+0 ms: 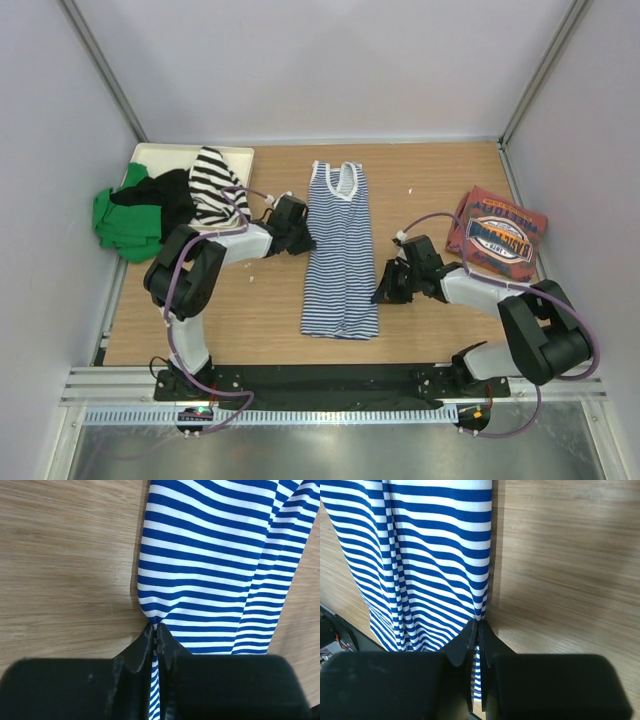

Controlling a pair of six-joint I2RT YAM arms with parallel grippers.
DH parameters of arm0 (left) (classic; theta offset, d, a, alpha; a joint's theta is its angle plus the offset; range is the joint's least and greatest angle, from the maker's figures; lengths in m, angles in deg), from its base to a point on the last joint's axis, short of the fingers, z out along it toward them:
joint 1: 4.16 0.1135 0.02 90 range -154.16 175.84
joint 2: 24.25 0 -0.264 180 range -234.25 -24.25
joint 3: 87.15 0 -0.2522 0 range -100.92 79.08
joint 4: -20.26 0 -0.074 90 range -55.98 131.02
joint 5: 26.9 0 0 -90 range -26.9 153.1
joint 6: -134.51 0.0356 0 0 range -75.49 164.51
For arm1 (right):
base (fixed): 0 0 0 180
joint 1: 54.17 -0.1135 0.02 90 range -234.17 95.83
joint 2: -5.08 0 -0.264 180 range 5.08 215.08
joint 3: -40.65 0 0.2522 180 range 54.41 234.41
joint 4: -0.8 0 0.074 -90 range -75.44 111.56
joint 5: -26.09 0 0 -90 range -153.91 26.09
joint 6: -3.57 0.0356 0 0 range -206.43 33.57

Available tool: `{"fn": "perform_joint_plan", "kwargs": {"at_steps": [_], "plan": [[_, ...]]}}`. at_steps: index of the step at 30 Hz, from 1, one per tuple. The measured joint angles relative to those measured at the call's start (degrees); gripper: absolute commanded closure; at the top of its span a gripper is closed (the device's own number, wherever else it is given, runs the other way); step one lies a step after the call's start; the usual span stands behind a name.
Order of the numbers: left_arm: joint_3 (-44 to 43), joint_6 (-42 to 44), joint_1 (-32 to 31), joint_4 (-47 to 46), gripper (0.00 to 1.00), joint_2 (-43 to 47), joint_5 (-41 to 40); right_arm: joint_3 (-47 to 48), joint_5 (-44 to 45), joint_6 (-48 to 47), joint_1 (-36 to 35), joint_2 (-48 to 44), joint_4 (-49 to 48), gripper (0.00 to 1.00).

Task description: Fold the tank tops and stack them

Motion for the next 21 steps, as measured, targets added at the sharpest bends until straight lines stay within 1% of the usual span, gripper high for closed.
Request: {"fn": "perform_joint_plan", "kwargs": {"at_steps": [1,2,3,5,6,9,11,14,15,18,21], "plan": [[-0.31,0.20,0.02,0.07,0.93,-0.20,0.20,-0.35,0.07,0.02,-0.02,-0.44,0.04,0.89],[-0.42,0.42,0.02,0.22,0.90,-0.24,0.24,-0.74,0.13,0.04,0.00,-0.98,0.15,0.84],[-0.44,0.68,0.02,0.33,0.83,-0.24,0.31,-1.16,0.11,0.22,0.00,-1.51,0.17,0.65],[-0.39,1.18,0.02,0.28,0.71,0.00,0.63,-1.60,-0.44,0.61,-0.02,-2.82,0.04,0.59],[-0.02,1.42,0.02,0.26,0.59,0.46,0.68,-1.70,-0.13,0.48,-0.13,-3.61,0.22,0.55],[5.18,1.20,0.02,-1.18,0.44,5.11,0.74,-2.73,-0.04,0.52,-0.33,-5.64,0.66,0.53],[10.78,1.07,-0.07,-1.25,0.42,10.25,0.76,-3.58,0.02,0.63,-0.35,-7.21,1.25,0.53],[18.58,0.66,-1.36,-0.92,0.44,17.51,0.76,-5.42,0.39,0.79,-0.72,-11.10,3.32,0.53],[19.61,0.44,-2.43,-0.74,0.44,18.64,0.83,-5.95,0.50,0.92,-0.98,-12.35,4.02,0.52],[23.96,-0.76,-7.50,-0.59,0.46,23.02,0.55,-7.65,1.16,2.16,-3.34,-17.11,6.38,0.51],[27.45,-2.82,-13.03,-0.72,0.47,26.51,-0.13,-8.17,2.19,3.54,-5.75,-19.96,8.57,0.50]]}}
